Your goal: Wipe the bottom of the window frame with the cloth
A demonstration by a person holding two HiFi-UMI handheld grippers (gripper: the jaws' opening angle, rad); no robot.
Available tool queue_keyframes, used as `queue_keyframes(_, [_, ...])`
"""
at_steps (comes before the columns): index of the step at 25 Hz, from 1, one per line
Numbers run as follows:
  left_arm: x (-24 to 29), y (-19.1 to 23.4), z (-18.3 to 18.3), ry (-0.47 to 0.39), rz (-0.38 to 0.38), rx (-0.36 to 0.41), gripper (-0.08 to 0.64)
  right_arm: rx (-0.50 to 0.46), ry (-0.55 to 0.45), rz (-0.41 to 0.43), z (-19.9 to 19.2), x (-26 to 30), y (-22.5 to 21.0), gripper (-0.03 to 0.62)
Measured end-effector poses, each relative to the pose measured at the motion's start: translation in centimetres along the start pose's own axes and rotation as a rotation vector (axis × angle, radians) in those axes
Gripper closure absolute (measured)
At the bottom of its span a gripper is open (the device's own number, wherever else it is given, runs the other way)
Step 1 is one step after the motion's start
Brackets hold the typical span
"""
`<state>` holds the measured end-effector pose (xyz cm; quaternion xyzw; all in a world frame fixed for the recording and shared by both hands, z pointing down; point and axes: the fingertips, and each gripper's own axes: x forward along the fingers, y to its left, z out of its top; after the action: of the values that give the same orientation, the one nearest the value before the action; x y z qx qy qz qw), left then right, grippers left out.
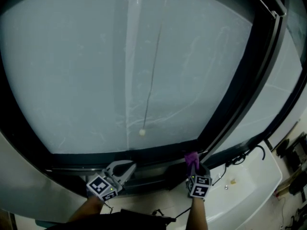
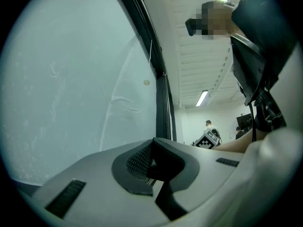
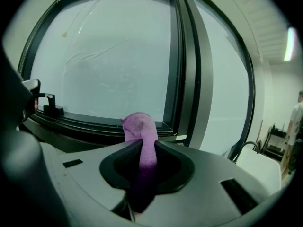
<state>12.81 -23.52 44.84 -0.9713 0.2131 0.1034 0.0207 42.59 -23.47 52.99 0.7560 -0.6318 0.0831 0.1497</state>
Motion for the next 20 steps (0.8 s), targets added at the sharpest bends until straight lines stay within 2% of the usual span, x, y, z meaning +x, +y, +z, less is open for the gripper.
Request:
queue_keyframes(4, [-0.1,0.1,0.0,-0.008,0.003,-0.004,0.558,0.044,-0.073,0.025,0.0,-3.2,0.4,0.517])
queue_keyframes(9, [0.0,-0.1,0.1,-0.001,-0.007,-0.022,0.558,0.076,-0.149,-0.007,0.2,-6.1,-0.5,0.517])
queue_keyframes(14, [0.2,-0.2,0.5,-0.009,-0.024,-0.024,0.558,0.13,-0.171,-0.011,-0.2,-7.9,-0.4,0.518])
queue_keyframes(20, [-0.1,-0.4,0.4,-0.016,-0.038,-0.039,0.558,0.133,-0.166,-0.014,-0.4,-9.7,0.7,0.52])
